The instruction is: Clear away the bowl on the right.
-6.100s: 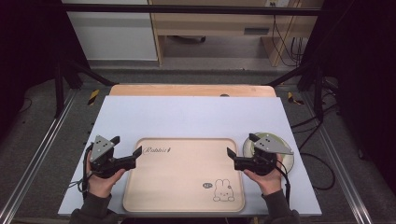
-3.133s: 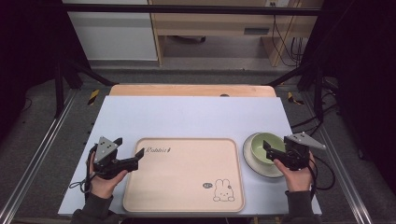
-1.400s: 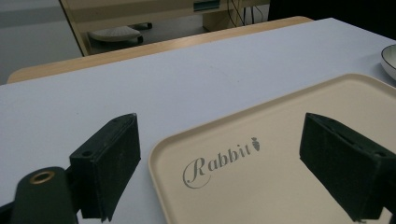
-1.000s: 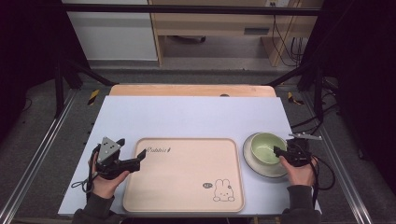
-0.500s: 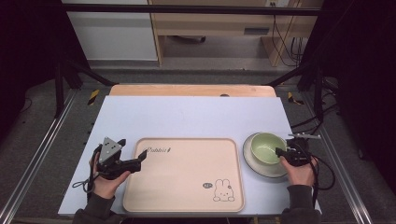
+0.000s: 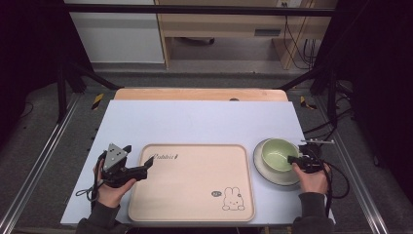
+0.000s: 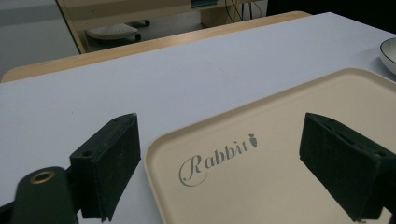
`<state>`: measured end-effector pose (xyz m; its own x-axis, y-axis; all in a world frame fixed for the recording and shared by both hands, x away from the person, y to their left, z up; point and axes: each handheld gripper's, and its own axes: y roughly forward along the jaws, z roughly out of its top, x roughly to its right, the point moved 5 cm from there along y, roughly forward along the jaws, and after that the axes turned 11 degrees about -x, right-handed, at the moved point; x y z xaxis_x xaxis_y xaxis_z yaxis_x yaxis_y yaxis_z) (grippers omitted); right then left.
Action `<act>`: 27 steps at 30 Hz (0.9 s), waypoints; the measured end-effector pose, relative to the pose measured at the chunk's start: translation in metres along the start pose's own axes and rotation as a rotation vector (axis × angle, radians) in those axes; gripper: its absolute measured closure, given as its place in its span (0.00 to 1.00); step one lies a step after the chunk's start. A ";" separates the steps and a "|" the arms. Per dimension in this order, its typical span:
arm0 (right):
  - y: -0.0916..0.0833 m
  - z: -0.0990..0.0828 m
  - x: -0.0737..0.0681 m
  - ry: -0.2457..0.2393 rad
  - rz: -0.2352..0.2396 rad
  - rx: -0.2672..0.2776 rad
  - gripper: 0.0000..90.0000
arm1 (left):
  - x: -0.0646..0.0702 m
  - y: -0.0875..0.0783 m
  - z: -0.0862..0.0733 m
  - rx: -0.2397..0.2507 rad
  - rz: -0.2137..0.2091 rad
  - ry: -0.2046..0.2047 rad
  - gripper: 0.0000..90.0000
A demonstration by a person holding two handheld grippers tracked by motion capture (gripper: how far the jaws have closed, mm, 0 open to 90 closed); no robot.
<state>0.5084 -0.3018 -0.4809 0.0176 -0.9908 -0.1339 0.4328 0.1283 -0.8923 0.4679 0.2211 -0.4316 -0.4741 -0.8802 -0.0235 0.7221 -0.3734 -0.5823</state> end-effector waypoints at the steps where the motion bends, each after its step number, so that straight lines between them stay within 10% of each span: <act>1: 0.001 0.000 0.000 0.004 0.002 -0.003 0.85 | 0.000 0.000 0.000 0.000 0.000 0.000 0.14; 27: 0.003 0.001 0.003 0.082 0.050 -0.017 0.92 | -0.001 0.000 0.000 0.006 0.002 -0.007 0.14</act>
<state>0.5111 -0.3045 -0.4835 -0.0356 -0.9765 -0.2124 0.4175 0.1786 -0.8909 0.4682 0.2216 -0.4313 -0.4693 -0.8828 -0.0193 0.7260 -0.3733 -0.5775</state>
